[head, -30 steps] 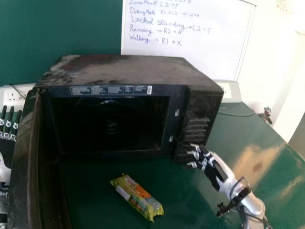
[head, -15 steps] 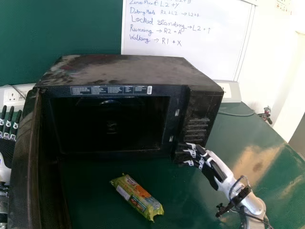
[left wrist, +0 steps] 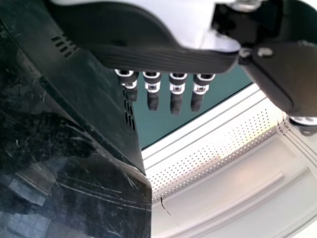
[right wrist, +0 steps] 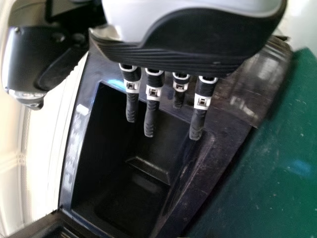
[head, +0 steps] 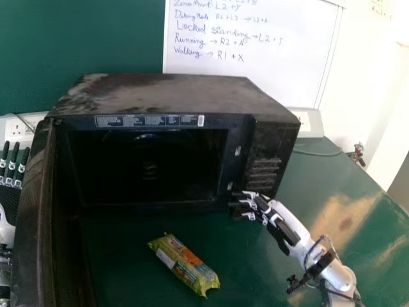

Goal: Put biscuit inside oven

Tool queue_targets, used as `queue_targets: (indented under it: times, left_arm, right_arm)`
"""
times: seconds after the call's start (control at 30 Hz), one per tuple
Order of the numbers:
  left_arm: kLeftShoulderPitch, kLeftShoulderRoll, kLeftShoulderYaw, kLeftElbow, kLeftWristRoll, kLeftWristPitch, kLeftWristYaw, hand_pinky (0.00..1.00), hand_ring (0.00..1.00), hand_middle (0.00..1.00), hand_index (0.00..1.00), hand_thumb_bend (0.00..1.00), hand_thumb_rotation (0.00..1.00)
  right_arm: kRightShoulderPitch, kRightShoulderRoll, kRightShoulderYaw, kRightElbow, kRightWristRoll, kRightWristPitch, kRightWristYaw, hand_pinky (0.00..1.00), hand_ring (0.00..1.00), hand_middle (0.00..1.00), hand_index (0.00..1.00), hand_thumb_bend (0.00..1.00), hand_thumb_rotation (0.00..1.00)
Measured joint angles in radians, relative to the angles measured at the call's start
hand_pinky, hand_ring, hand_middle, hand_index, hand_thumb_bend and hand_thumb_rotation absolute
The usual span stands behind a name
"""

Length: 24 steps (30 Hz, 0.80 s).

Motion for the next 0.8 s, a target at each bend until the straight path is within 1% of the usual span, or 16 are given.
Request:
queue_targets:
  times: [0.1,0.17,0.3,0.4,0.47,0.53,0.6,0.63,0.67,0.73,0.8]
  left_arm:
    - [-0.001,0.0,0.0,0.001,0.0,0.001,-0.001,0.0,0.08,0.68,1.0,0.34,1.0]
    - [-0.002,0.002,0.0,0.003,0.0,0.004,-0.008,0.0,0.09,0.68,1.0,0.33,1.0]
    - [-0.001,0.002,-0.001,0.004,0.0,0.003,-0.015,0.0,0.1,0.67,1.0,0.33,1.0]
    - [-0.001,0.001,0.0,0.002,0.0,0.003,-0.004,0.0,0.07,0.67,1.0,0.34,1.0]
    - [-0.001,0.0,0.0,0.001,0.0,0.003,0.002,0.0,0.05,0.67,1.0,0.34,1.0]
    - [-0.001,0.0,-0.001,0.0,0.0,0.003,0.003,0.0,0.05,0.68,1.0,0.35,1.0]
    - [-0.001,0.0,-0.001,0.0,0.0,0.003,0.002,0.0,0.04,0.68,1.0,0.36,1.0]
    - [-0.001,0.0,0.0,0.0,0.0,0.003,0.002,0.0,0.05,0.68,1.0,0.36,1.0]
    - [-0.001,0.0,0.0,0.0,0.0,0.003,0.002,0.0,0.06,0.68,1.0,0.35,1.0]
    - [-0.002,0.0,0.0,0.001,0.0,0.003,-0.004,0.0,0.01,0.68,1.0,0.34,1.0]
    - [-0.002,-0.001,0.0,0.001,0.0,-0.001,-0.006,0.0,0.03,0.68,1.0,0.34,1.0]
  right_arm:
    - [0.015,-0.002,0.006,-0.053,-0.017,0.013,-0.019,0.78,0.77,0.8,0.87,0.88,0.21]
    - [0.028,-0.003,0.012,-0.082,-0.025,0.023,-0.029,0.79,0.78,0.8,0.87,0.88,0.21]
    - [0.042,-0.006,0.023,-0.118,-0.046,0.026,-0.041,0.78,0.79,0.83,0.88,0.88,0.23]
    - [0.043,-0.009,0.027,-0.144,-0.064,0.026,-0.049,0.78,0.8,0.84,0.88,0.88,0.24]
    - [0.049,-0.01,0.033,-0.166,-0.086,0.029,-0.064,0.79,0.81,0.85,0.89,0.89,0.27]
    - [0.057,-0.012,0.043,-0.184,-0.116,0.035,-0.082,0.82,0.83,0.86,0.89,0.89,0.28]
    - [0.067,-0.012,0.054,-0.201,-0.144,0.038,-0.096,0.79,0.82,0.86,0.9,0.89,0.3]
    - [0.068,-0.013,0.06,-0.206,-0.159,0.038,-0.101,0.77,0.82,0.86,0.9,0.88,0.32]
    - [0.068,-0.013,0.065,-0.209,-0.175,0.037,-0.107,0.77,0.82,0.86,0.9,0.88,0.34]
    - [0.069,-0.017,0.072,-0.219,-0.212,0.034,-0.123,0.78,0.82,0.86,0.91,0.88,0.37]
    - [0.07,-0.025,0.083,-0.241,-0.249,0.033,-0.138,0.8,0.84,0.86,0.92,0.89,0.38]
